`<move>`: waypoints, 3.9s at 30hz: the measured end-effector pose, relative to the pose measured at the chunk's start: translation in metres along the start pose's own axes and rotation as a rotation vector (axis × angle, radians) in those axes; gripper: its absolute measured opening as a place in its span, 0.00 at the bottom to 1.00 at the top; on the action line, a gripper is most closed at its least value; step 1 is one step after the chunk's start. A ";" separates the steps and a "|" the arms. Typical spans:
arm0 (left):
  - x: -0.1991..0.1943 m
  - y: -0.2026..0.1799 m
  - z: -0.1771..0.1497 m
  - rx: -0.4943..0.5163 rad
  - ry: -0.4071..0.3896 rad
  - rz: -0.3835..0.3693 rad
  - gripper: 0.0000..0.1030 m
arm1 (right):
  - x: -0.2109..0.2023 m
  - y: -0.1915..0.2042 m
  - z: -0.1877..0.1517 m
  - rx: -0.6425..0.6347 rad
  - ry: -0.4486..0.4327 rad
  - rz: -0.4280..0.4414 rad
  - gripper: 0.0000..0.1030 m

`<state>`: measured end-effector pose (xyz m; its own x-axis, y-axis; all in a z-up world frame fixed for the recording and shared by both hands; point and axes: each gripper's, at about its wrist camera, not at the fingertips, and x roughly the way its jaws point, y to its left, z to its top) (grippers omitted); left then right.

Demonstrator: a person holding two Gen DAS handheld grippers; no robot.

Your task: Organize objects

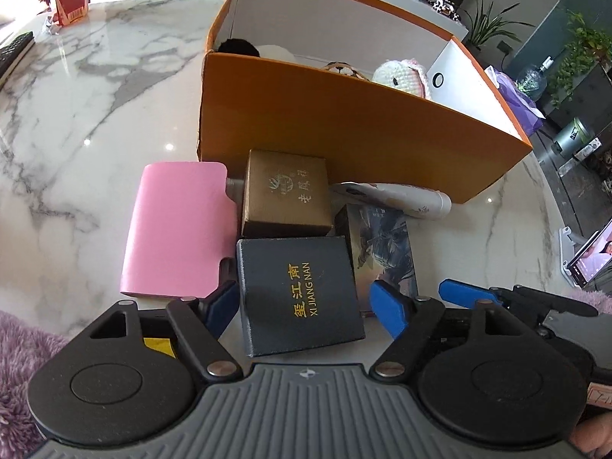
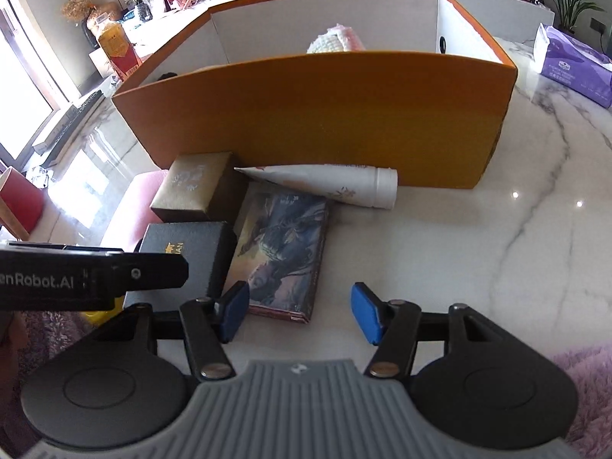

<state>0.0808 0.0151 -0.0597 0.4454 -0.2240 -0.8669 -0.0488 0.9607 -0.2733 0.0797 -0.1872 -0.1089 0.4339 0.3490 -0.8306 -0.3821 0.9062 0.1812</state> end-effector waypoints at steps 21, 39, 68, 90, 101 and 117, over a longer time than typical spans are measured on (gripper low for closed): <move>0.014 0.015 -0.001 -0.054 0.081 0.072 0.88 | 0.014 0.011 0.006 -0.042 0.010 0.017 0.77; 0.014 0.019 0.005 -0.068 0.098 0.062 0.88 | 0.029 0.015 0.005 -0.121 0.054 -0.077 0.68; 0.020 0.015 -0.002 0.000 0.116 0.087 0.88 | 0.036 -0.021 0.011 -0.108 0.078 -0.129 0.87; 0.017 0.014 0.004 0.016 0.092 0.049 0.88 | 0.021 -0.030 0.009 -0.127 0.019 -0.045 0.74; -0.005 0.012 0.005 0.021 0.058 0.007 0.87 | 0.028 -0.008 0.002 -0.133 0.047 -0.022 0.61; -0.078 -0.015 0.051 0.123 -0.086 -0.085 0.87 | -0.075 -0.027 0.042 -0.035 -0.130 0.101 0.59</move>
<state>0.0927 0.0271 0.0331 0.5180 -0.2958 -0.8026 0.0995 0.9528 -0.2869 0.0915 -0.2276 -0.0294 0.4926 0.4680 -0.7337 -0.4564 0.8568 0.2402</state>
